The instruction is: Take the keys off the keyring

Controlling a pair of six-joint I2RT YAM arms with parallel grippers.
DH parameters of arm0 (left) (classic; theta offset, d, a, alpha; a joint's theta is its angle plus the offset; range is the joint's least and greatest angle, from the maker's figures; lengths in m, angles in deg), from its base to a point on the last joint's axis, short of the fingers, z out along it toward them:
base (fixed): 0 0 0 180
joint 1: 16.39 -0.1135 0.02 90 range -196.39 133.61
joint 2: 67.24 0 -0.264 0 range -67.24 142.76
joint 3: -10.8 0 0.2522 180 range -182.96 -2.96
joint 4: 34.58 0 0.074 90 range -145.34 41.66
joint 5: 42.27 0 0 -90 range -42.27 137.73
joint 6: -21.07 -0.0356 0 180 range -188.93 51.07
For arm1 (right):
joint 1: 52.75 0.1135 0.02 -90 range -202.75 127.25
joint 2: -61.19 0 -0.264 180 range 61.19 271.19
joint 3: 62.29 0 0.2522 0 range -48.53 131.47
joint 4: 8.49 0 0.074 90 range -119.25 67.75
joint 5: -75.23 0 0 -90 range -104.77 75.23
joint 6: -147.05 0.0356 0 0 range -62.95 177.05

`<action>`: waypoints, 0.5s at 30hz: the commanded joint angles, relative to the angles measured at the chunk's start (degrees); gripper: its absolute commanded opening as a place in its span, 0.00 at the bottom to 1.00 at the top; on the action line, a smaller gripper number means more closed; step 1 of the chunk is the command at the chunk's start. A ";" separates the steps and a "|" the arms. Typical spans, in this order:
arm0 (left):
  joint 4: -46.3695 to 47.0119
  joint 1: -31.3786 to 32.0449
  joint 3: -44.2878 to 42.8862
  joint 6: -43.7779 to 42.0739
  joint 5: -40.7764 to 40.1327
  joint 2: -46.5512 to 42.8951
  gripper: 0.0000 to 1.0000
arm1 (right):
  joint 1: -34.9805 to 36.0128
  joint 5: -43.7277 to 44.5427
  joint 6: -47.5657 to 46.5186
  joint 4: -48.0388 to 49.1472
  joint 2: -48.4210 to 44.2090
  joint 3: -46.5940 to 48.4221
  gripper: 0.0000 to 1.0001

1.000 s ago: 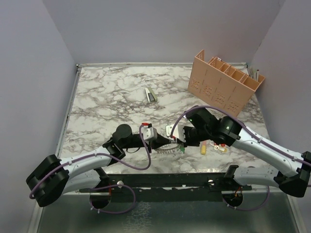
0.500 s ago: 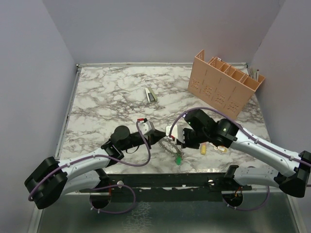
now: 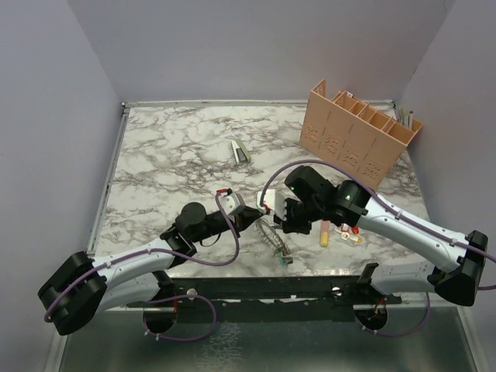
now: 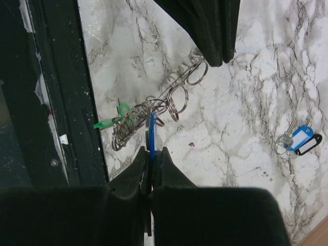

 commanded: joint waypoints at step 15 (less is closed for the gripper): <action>0.95 0.31 2.15 0.63 0.96 -4.00 0.42 | 0.44 8.73 23.97 5.95 1.04 3.52 0.00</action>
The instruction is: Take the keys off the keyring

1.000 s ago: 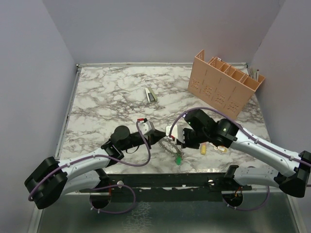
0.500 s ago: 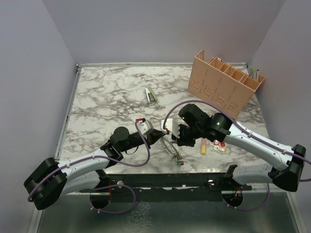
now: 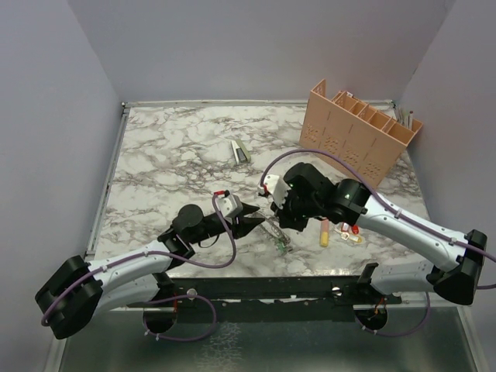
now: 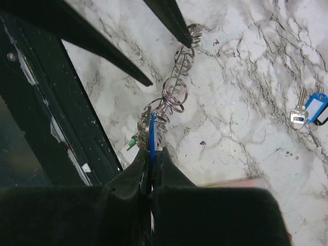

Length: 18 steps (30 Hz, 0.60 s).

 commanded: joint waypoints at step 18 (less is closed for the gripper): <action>1.01 3.46 1.47 5.40 -4.63 -1.04 0.44 | 0.44 7.76 26.86 4.45 4.58 3.71 0.00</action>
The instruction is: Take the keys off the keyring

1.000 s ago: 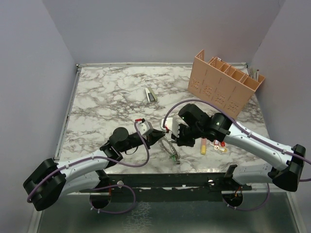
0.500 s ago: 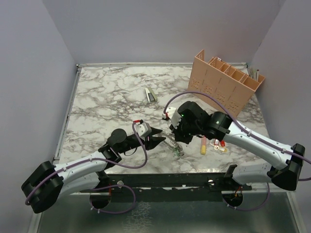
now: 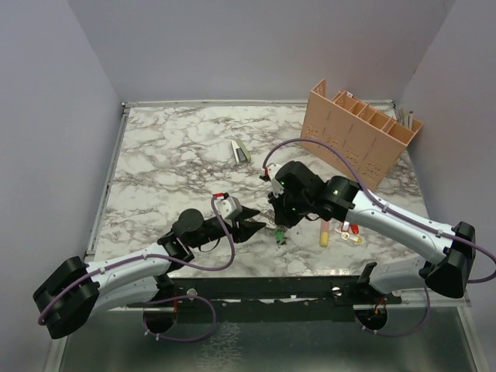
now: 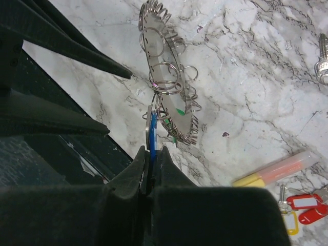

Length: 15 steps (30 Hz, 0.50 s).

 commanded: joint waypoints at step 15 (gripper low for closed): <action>0.88 4.01 -0.08 8.87 -9.15 3.08 0.34 | 0.43 -1.85 5.73 6.96 0.38 0.00 0.01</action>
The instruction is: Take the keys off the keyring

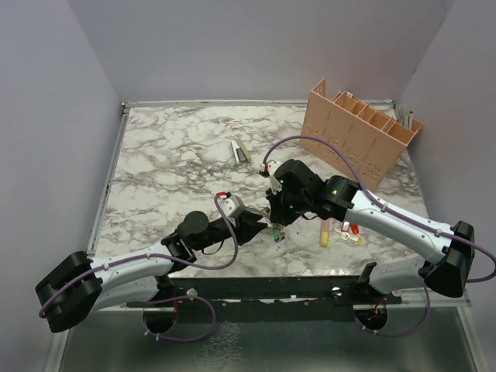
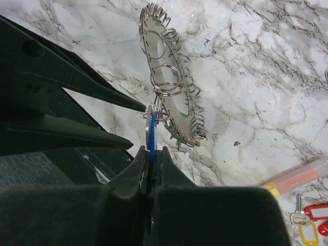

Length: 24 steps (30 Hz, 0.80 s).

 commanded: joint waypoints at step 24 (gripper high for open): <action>0.28 1.13 2.30 8.14 -22.78 2.32 0.39 | 0.39 -5.13 -1.18 9.85 1.84 -4.43 0.01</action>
